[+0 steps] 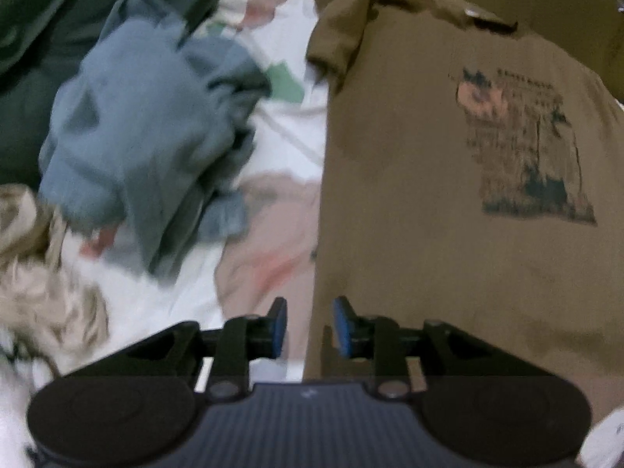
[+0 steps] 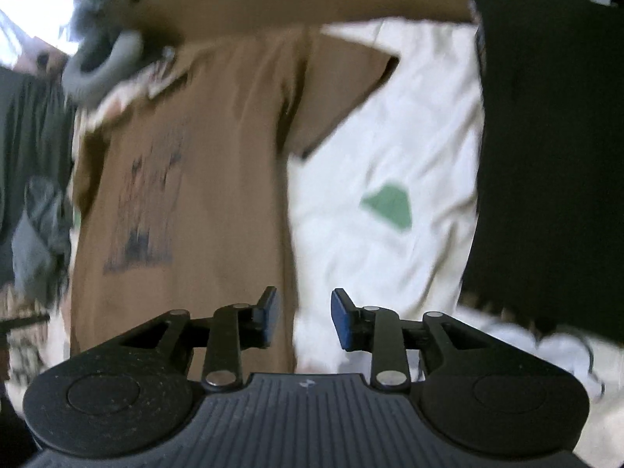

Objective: Fold clothes

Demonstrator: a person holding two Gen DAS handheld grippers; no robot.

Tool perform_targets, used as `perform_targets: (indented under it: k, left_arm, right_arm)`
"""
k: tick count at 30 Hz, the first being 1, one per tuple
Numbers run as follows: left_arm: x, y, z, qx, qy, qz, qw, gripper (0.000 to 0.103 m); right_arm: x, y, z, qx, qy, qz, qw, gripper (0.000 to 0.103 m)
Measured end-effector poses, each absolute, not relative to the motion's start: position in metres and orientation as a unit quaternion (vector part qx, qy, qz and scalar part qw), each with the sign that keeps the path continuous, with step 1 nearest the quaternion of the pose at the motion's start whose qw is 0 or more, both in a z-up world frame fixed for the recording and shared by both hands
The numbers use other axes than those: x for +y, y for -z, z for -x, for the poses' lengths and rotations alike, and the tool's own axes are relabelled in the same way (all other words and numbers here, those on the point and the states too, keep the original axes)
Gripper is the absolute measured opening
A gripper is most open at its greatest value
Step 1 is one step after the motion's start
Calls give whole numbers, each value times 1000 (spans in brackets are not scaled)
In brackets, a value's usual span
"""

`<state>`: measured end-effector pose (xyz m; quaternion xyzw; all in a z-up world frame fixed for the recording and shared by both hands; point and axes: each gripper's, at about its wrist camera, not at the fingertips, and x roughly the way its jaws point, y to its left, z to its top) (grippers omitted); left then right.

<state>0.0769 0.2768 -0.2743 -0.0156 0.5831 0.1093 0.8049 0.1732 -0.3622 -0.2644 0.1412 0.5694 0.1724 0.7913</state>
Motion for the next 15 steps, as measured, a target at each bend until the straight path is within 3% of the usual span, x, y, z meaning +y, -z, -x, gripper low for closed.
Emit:
perform_targets:
  k: [15]
  left_arm:
    - [219,289,-197,543,-52,-33,838,33]
  right_arm:
    - [-380,309,-263,505,-126,-187,833,34]
